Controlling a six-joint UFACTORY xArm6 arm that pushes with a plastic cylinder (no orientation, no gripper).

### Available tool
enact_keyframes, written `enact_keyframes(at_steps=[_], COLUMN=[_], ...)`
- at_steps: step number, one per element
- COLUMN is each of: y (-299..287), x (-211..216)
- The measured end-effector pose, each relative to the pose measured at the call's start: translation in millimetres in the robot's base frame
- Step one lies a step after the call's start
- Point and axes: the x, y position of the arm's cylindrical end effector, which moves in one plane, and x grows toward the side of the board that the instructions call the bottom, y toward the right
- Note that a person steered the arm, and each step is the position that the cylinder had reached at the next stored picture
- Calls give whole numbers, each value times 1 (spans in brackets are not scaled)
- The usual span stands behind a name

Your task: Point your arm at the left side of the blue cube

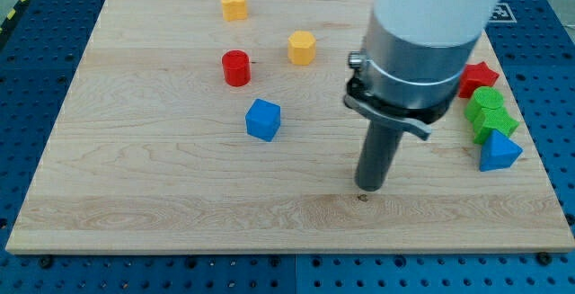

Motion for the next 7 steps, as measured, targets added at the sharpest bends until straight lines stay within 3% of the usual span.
enact_keyframes(at_steps=[2, 7], y=[0, -65], x=[0, 0])
